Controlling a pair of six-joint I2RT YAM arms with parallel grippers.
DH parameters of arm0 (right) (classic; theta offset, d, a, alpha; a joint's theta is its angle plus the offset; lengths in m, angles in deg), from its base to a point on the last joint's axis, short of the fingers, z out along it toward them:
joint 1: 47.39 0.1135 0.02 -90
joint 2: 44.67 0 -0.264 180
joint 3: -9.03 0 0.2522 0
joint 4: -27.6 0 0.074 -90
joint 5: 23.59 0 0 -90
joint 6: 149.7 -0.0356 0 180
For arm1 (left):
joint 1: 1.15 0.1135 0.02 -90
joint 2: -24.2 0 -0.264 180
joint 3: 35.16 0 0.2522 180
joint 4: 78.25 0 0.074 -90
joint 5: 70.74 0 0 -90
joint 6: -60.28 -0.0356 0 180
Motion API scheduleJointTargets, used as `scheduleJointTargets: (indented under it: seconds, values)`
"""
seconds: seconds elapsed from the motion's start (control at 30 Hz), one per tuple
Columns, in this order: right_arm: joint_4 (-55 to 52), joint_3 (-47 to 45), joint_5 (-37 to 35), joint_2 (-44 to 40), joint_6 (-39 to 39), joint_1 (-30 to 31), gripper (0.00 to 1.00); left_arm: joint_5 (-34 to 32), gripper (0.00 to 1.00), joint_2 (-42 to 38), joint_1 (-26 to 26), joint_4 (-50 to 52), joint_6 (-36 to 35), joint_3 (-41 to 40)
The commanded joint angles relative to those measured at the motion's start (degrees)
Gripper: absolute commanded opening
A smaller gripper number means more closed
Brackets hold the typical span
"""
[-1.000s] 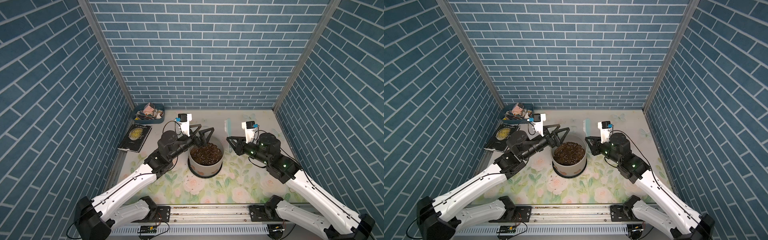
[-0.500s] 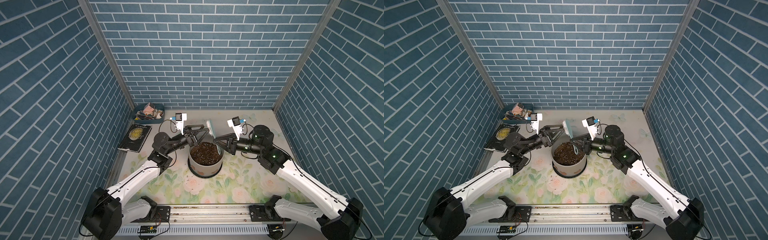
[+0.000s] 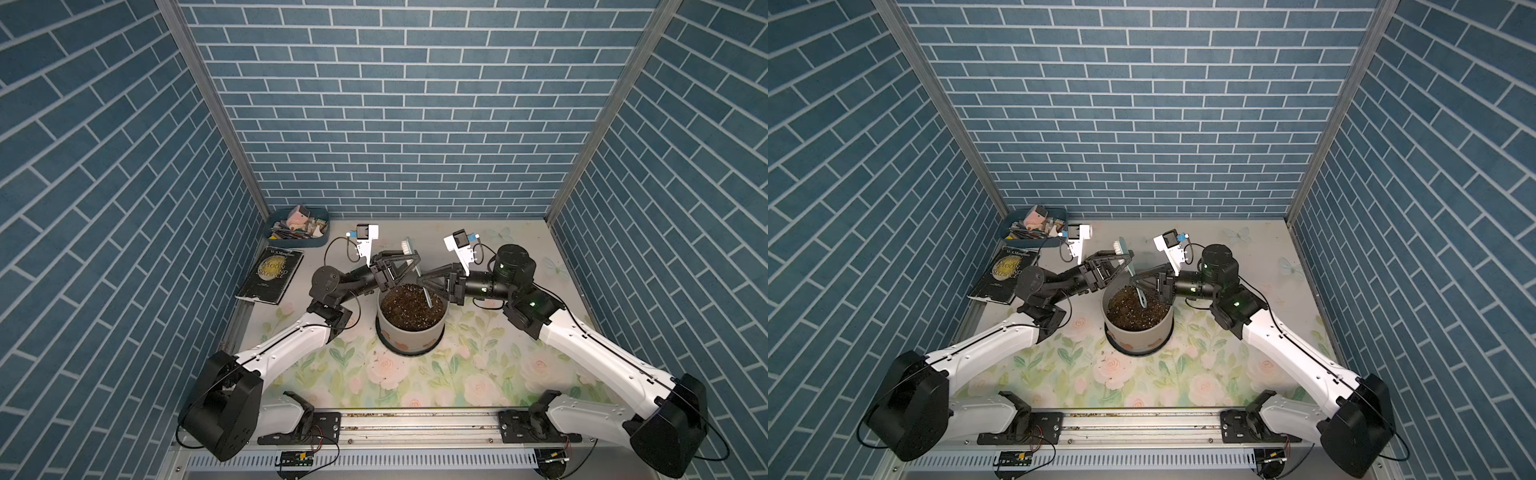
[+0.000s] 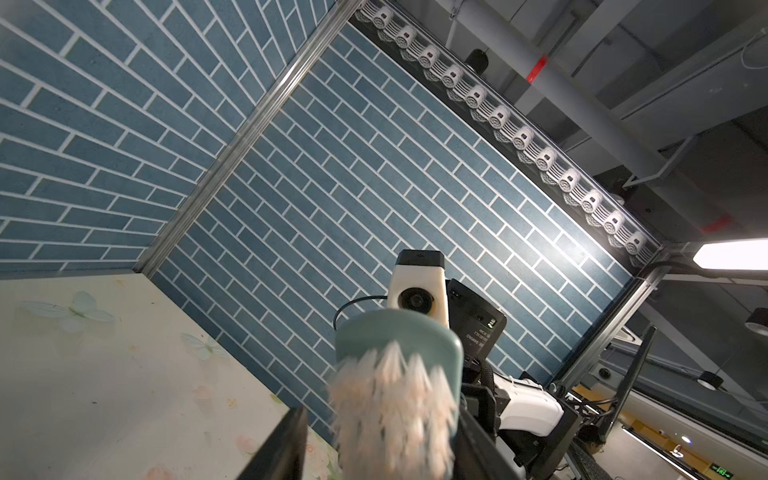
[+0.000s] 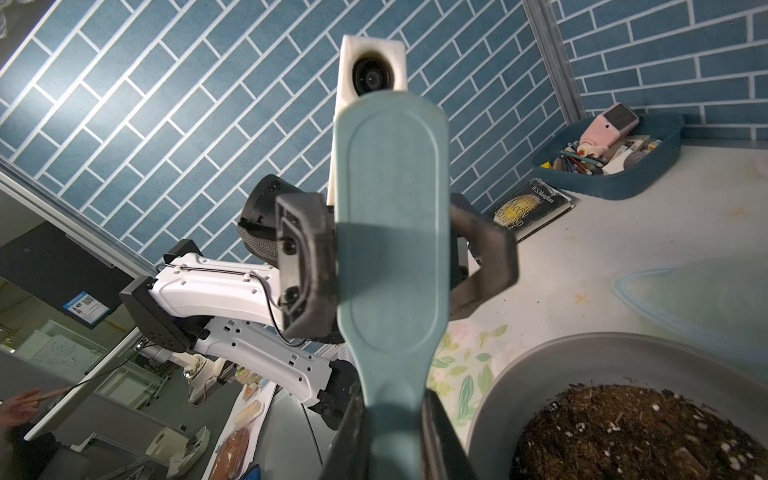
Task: Scrub the dried mud off the ceramic pot
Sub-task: Pick up the brush from the center of the board.
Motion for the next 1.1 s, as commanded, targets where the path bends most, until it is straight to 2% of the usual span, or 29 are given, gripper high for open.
scheduleJointTargets:
  seconds: [0.0,0.33,0.4,0.47,0.53,0.57,0.67,0.73,0.77,0.8,0.83,0.9,0.97,1.0,1.07]
  values:
    - [5.7,-0.4,2.0,0.2,-2.8,-0.1,0.00,1.4,0.41,0.7,0.0,-6.6,2.2,0.7]
    - [6.6,-0.5,0.3,1.4,-3.7,-0.1,0.00,1.3,0.03,1.7,0.0,-8.9,3.6,0.1]
    - [3.5,0.4,-1.9,1.7,-2.2,-0.1,0.00,-0.9,0.00,1.2,0.0,-5.7,2.1,0.6]
    - [-1.5,1.8,-6.5,1.7,0.3,0.1,0.15,-5.6,0.00,0.2,0.0,4.2,-1.4,1.7]
    - [-8.4,4.6,-14.3,1.6,4.5,1.0,0.34,-12.0,0.00,-1.1,0.0,14.8,-4.7,3.3]
    - [-13.6,6.4,-21.0,1.7,7.2,2.3,0.45,-15.1,0.00,-1.5,0.0,19.3,-5.4,4.0]
    - [-22.1,10.6,-42.3,1.8,12.0,7.3,0.54,-21.3,0.00,-1.3,0.0,28.8,-5.2,5.9]
    - [-24.3,11.4,-56.0,1.6,13.3,11.9,0.61,-22.8,0.00,-0.8,0.0,30.7,-3.0,6.3]
    - [-24.3,11.3,-64.0,1.5,13.5,14.7,0.68,-23.1,0.00,-0.5,0.0,30.6,-1.9,6.3]
    - [-23.6,10.7,-69.3,1.6,13.9,17.0,0.71,-23.5,0.00,-0.4,0.0,30.9,-0.9,6.4]
    - [-21.9,9.2,-71.6,1.2,15.1,18.4,0.71,-23.8,0.00,-0.3,0.0,31.3,0.0,6.6]
    - [-16.1,4.9,-71.8,-0.6,15.8,19.5,0.73,-23.8,0.00,-0.1,0.0,32.3,1.6,7.3]
    - [-10.8,1.6,-66.7,-2.7,17.6,19.5,0.72,-23.8,0.00,-0.6,0.0,32.5,2.3,7.7]
    - [-9.1,0.6,-61.9,-3.4,18.0,18.8,0.71,-23.9,0.00,-0.9,0.0,32.7,2.7,7.7]
    - [-9.9,1.7,-54.5,-2.8,17.8,16.2,0.65,-24.4,0.00,-1.4,0.0,33.6,3.7,7.9]
